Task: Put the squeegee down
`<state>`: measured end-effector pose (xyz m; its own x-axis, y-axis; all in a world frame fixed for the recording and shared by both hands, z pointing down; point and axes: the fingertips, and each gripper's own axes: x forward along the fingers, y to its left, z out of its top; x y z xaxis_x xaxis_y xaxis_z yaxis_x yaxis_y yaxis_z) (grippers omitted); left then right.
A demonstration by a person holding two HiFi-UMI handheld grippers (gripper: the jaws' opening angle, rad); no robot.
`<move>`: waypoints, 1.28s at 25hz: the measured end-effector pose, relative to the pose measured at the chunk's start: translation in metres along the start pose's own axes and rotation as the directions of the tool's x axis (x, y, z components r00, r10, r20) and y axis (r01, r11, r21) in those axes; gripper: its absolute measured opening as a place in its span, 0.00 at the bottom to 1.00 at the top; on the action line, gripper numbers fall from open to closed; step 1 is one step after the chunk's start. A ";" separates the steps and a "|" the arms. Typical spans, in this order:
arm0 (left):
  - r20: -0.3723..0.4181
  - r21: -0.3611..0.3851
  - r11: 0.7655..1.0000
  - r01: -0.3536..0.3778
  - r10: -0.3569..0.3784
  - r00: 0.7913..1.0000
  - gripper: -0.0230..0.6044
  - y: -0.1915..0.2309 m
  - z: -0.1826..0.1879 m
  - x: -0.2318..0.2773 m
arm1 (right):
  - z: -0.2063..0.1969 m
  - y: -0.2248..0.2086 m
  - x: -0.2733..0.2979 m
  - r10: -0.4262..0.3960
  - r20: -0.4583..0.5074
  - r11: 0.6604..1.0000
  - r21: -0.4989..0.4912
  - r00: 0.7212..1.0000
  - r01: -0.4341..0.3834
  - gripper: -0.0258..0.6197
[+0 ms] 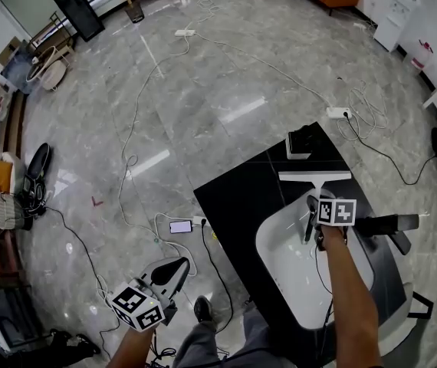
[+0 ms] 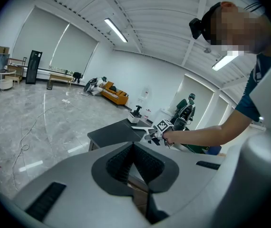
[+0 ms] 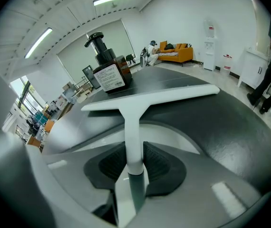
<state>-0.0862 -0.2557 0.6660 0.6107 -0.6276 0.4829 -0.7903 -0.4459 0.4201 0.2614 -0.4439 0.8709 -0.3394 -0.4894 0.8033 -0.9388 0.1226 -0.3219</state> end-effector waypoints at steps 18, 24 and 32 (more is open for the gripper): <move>0.059 0.015 1.000 0.001 -0.002 0.998 0.04 -0.009 0.031 -0.041 | 0.017 0.017 -0.059 -0.027 0.057 1.000 -0.001 0.998 0.027 0.30; 0.102 0.016 1.000 -0.006 0.004 0.995 0.04 -0.014 0.049 -0.077 | 0.043 0.040 -0.124 -0.044 0.199 0.999 0.016 0.979 0.041 0.30; 0.179 0.004 1.000 -0.027 0.026 0.984 0.04 -0.015 0.069 -0.150 | 0.075 0.126 -0.279 0.061 0.477 0.998 -0.045 0.877 -0.045 0.22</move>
<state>-0.1693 -0.1991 0.5342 0.5714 -0.7429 0.3488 -0.8069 -0.4310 0.4039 0.2421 -0.3571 0.5686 -0.3267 -0.8334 0.4459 -0.9243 0.1832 -0.3349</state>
